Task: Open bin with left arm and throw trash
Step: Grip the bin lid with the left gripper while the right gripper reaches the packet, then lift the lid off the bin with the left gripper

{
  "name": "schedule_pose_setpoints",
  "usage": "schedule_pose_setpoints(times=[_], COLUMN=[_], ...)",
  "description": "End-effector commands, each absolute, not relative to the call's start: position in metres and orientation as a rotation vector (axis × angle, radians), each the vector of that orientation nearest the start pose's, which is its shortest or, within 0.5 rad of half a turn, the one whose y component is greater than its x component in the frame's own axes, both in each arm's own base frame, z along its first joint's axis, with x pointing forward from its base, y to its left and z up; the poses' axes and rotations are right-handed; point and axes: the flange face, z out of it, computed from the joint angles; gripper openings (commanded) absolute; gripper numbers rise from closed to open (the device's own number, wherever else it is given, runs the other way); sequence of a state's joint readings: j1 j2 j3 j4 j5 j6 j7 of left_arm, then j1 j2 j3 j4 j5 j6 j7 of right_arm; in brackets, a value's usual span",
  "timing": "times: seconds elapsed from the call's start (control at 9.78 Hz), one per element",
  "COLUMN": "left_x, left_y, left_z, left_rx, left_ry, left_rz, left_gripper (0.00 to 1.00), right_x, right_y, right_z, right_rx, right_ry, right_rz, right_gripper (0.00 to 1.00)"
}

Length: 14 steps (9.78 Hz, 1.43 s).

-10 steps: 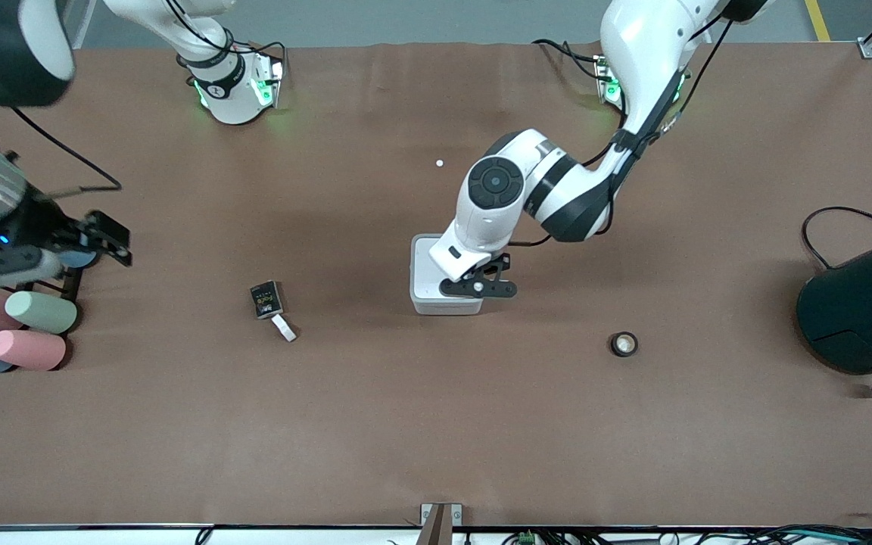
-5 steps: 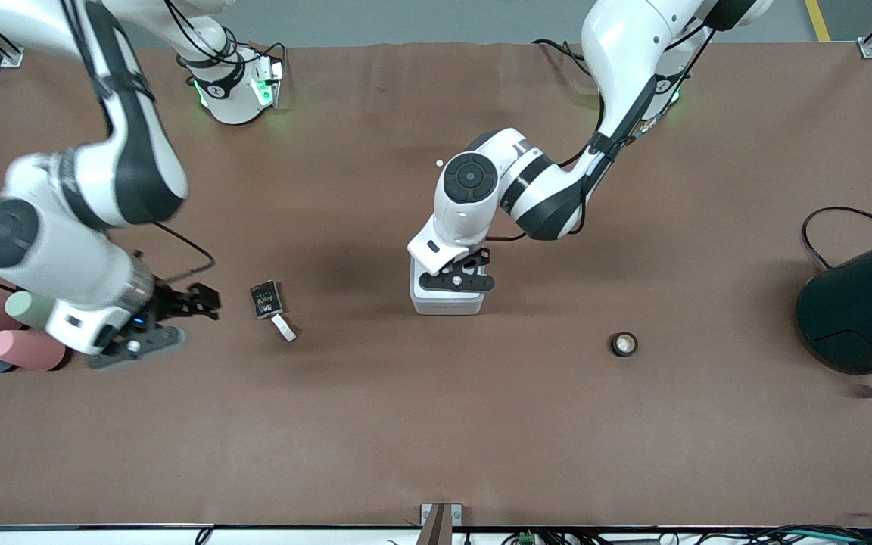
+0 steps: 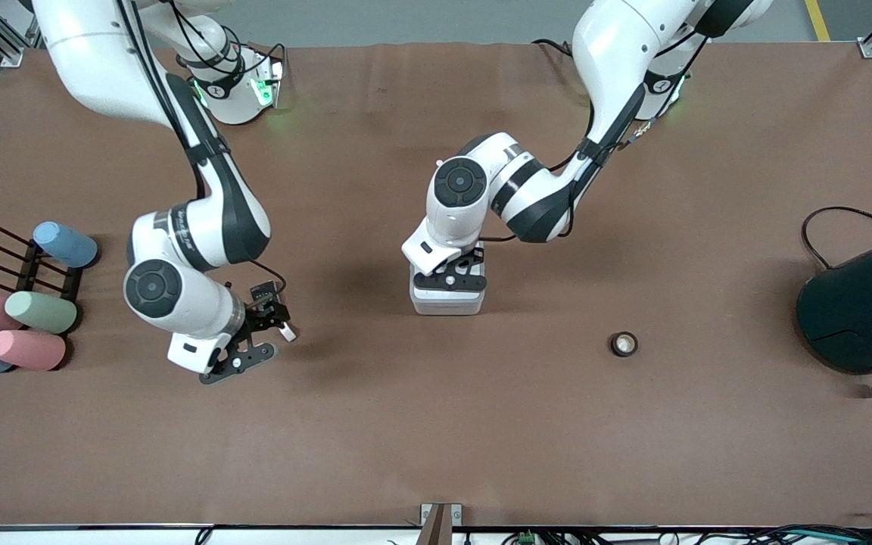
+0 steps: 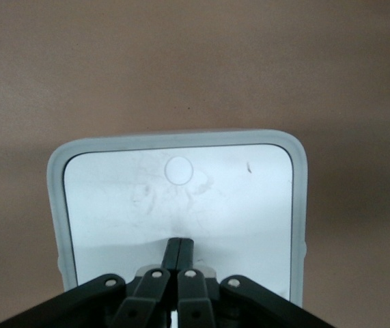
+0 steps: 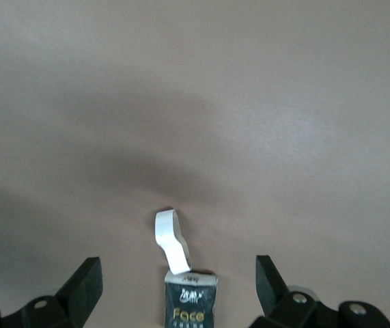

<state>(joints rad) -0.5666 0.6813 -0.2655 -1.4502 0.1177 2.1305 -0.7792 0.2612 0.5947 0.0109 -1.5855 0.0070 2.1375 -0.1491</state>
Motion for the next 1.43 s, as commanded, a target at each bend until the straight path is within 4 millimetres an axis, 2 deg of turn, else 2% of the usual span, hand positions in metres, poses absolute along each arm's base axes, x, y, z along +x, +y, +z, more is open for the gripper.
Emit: schedule_pose_setpoints(times=[0.0, 0.1, 0.2, 0.31, 0.41, 0.51, 0.61, 0.72, 0.82, 0.92, 1.12, 1.23, 1.33], left_x=[0.528, 0.534, 0.546, 0.560, 0.577, 0.585, 0.600, 0.611, 0.624, 0.637, 0.644, 0.647, 0.646], left_y=[-0.505, -0.495, -0.474, -0.444, -0.403, -0.367, -0.327, -0.290, -0.255, -0.229, -0.205, -0.187, -0.178], left_z=[0.319, 0.344, 0.377, 0.405, 0.426, 0.439, 0.448, 0.450, 0.443, 0.433, 0.399, 0.374, 0.349], left_rx=[-3.206, -3.170, -3.137, -3.123, -3.104, -3.065, -3.050, -3.047, -3.053, -3.068, -3.076, -3.059, -3.061], left_ry=[0.078, 0.063, 0.083, 0.099, 0.129, 0.209, 0.241, 0.260, 0.254, 0.293, 0.310, 0.349, 0.381], left_rz=[-0.010, 0.033, 0.059, 0.051, 0.072, 0.141, 0.180, 0.196, 0.206, 0.180, 0.143, 0.089, 0.043], left_gripper=[0.00, 0.02, 0.03, 0.08, 0.17, 0.51, 0.78, 0.99, 1.00, 1.00, 1.00, 1.00, 1.00], right_x=[0.659, 0.657, 0.655, 0.650, 0.646, 0.643, 0.642, 0.640, 0.639, 0.639, 0.638, 0.637, 0.637], right_y=[0.190, 0.194, 0.193, 0.195, 0.196, 0.194, 0.193, 0.193, 0.193, 0.193, 0.191, 0.191, 0.191], right_z=[0.275, 0.260, 0.247, 0.235, 0.224, 0.213, 0.205, 0.200, 0.195, 0.191, 0.185, 0.182, 0.182], right_rx=[-3.057, -3.055, -3.055, -3.054, -3.053, -3.054, -3.055, -3.056, -3.056, -3.056, -3.058, -3.058, -3.059], right_ry=[-0.662, -0.673, -0.673, -0.681, -0.687, -0.688, -0.689, -0.691, -0.691, -0.691, -0.686, -0.686, -0.682], right_rz=[0.028, 0.037, 0.033, 0.025, 0.011, 0.011, 0.011, 0.020, 0.030, 0.027, 0.039, 0.049, 0.051], right_gripper=[0.98, 0.97, 0.97, 0.94, 0.92, 0.91, 0.88, 0.83, 0.76, 0.69, 0.53, 0.46, 0.39])
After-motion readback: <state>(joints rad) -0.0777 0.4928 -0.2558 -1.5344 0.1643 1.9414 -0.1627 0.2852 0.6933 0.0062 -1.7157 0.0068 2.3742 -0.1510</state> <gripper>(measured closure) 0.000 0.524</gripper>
